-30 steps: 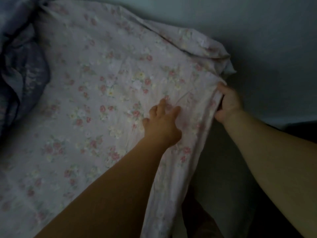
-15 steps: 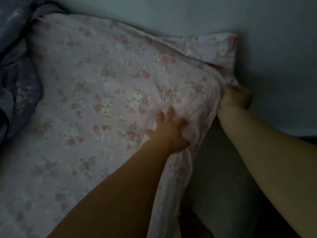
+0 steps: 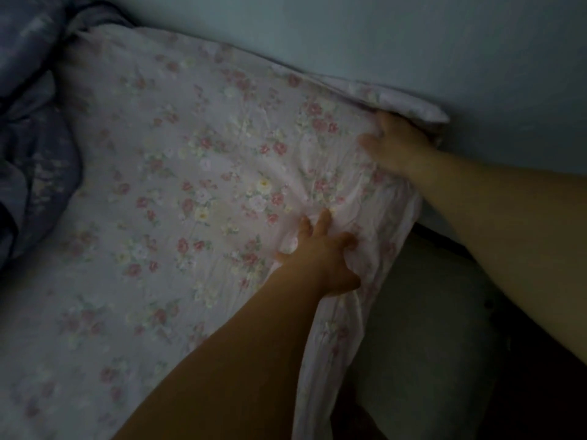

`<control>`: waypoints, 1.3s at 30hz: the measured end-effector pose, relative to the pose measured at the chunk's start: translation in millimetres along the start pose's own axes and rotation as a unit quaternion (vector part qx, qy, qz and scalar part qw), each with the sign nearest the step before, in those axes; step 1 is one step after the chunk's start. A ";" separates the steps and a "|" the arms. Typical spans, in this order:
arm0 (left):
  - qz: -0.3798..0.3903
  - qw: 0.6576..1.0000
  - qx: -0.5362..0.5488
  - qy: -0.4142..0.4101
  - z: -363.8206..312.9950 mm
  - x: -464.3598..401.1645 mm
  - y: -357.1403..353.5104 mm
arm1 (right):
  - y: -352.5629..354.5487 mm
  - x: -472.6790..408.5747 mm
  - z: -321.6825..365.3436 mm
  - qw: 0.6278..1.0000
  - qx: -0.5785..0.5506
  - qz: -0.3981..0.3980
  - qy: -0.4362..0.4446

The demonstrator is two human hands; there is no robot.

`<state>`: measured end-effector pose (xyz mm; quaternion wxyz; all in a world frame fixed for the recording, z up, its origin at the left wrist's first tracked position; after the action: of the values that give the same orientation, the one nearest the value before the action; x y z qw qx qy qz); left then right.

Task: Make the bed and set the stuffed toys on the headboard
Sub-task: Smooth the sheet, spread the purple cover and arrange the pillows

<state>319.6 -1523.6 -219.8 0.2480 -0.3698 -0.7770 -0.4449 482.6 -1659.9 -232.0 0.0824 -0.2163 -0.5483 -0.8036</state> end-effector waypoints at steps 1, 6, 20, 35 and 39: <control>-0.002 1.000 0.001 -0.002 0.8 -0.4 -0.1 | 0.7 2.0 -0.6 0.999 -0.046 0.005 -0.018; -0.006 1.000 -0.002 -0.006 3.3 -0.6 -0.1 | -11.7 19.4 -29.8 0.952 -0.247 0.062 -0.171; 0.049 0.997 0.056 0.016 -8.1 144.4 -61.2 | -19.5 241.1 33.2 0.990 0.082 0.110 -0.019; -0.273 0.934 0.197 0.123 80.1 396.9 -3.6 | -3.3 438.8 219.3 0.965 0.122 0.175 0.155; -0.331 0.902 0.242 0.137 110.3 446.0 0.3 | -1.9 472.5 265.7 0.951 0.137 0.173 0.214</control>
<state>44.4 -1269.2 46.0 0.2719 0.0448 -0.8970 -0.3457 128.4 -1366.1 54.5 0.3650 -0.1174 -0.5766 -0.7215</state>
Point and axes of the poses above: each hand's wrist, its own x-axis away from the middle knuckle, its own y-axis out of the back of the hand, z = x × y, the point moved 4 cm from there along -x, towards the middle knuckle, and after that the axes turned 7 degrees about -y, right-handed, at the moved point
